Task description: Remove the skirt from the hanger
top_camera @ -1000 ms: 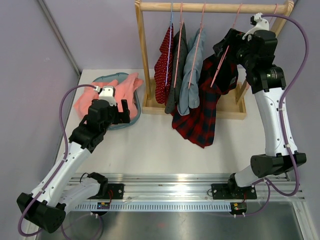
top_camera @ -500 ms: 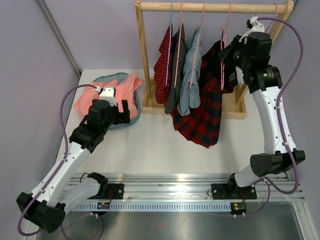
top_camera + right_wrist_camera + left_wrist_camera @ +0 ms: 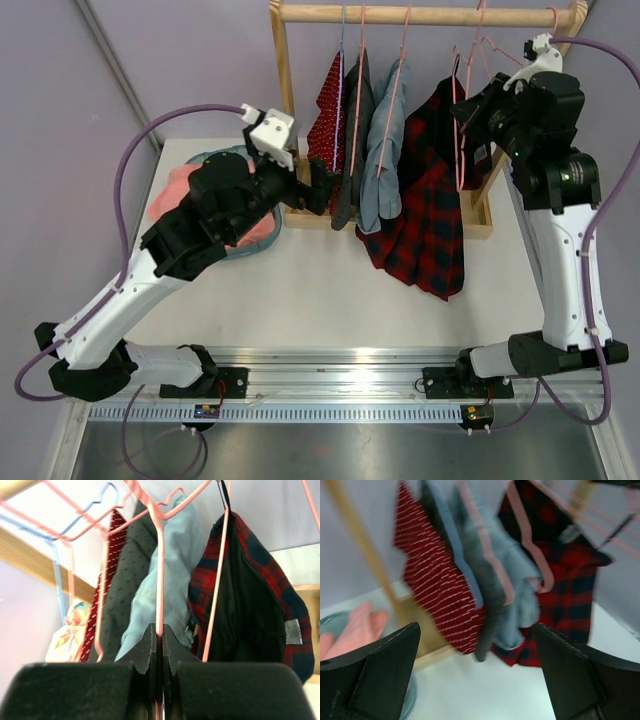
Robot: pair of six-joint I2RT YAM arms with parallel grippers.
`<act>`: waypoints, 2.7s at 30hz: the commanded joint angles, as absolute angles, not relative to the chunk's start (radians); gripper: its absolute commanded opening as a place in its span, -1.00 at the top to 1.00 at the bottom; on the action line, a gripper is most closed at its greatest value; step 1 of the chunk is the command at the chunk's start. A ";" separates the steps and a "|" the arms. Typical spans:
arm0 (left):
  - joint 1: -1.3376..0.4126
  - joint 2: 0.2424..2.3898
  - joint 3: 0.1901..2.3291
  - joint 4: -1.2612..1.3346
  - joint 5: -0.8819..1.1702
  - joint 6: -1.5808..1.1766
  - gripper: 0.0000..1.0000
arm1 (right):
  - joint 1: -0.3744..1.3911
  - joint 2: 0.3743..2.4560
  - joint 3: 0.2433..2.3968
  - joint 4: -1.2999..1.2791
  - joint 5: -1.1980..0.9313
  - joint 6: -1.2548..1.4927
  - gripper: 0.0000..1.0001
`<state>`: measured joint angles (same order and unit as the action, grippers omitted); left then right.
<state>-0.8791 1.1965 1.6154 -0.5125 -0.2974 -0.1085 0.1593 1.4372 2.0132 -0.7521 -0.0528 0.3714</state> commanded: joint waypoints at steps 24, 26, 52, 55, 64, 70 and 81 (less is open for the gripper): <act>-1.193 1.615 1.634 0.149 0.219 -0.176 -0.83 | 0.166 0.956 1.876 -0.752 -0.245 0.560 1.00; -1.195 1.632 1.652 0.149 0.277 -0.190 -0.66 | 0.166 0.943 1.859 -0.736 -0.262 0.572 1.00; -1.299 1.604 1.896 -0.205 0.230 -0.066 1.00 | 0.166 0.854 1.606 -0.539 -0.169 0.580 1.00; -1.365 1.620 1.963 -0.265 0.248 -0.035 1.00 | 0.166 0.845 1.566 -0.496 -0.121 0.566 1.00; -1.588 1.672 2.074 -0.457 0.203 0.083 1.00 | 0.166 0.879 1.537 -0.417 -0.037 0.534 1.00; -1.597 1.536 1.772 -0.463 -0.079 0.080 1.00 | 0.166 0.870 1.617 -0.463 -0.153 0.552 1.00; -1.462 1.250 1.647 -0.721 -0.498 0.129 1.00 | 0.166 0.787 1.790 -0.482 -0.654 0.646 1.00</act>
<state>-1.5108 1.3937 1.6203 -0.6811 -0.3157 0.0956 0.1646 0.8425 1.7233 -0.6395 -0.4179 0.6308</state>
